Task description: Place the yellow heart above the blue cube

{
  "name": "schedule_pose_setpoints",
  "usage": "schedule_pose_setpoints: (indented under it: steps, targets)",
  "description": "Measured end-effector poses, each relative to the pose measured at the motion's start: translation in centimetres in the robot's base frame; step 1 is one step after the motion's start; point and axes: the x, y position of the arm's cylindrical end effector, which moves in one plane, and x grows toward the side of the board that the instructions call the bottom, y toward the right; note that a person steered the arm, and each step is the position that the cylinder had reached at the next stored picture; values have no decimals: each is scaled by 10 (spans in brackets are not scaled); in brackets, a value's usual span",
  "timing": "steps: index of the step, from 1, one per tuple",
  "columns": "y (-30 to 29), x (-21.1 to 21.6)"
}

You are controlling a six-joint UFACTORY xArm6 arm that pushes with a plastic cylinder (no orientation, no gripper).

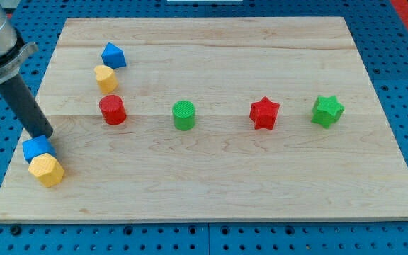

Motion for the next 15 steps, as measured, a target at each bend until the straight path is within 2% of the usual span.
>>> schedule_pose_setpoints:
  steps: [1,3,5,6,8,9,11,13,15]
  targets:
    - [-1,-45]
    - [49,-129]
    - [52,-133]
    - [86,-128]
    - [76,-97]
    - [76,-99]
    - [136,-107]
    - [180,-85]
    - [144,-76]
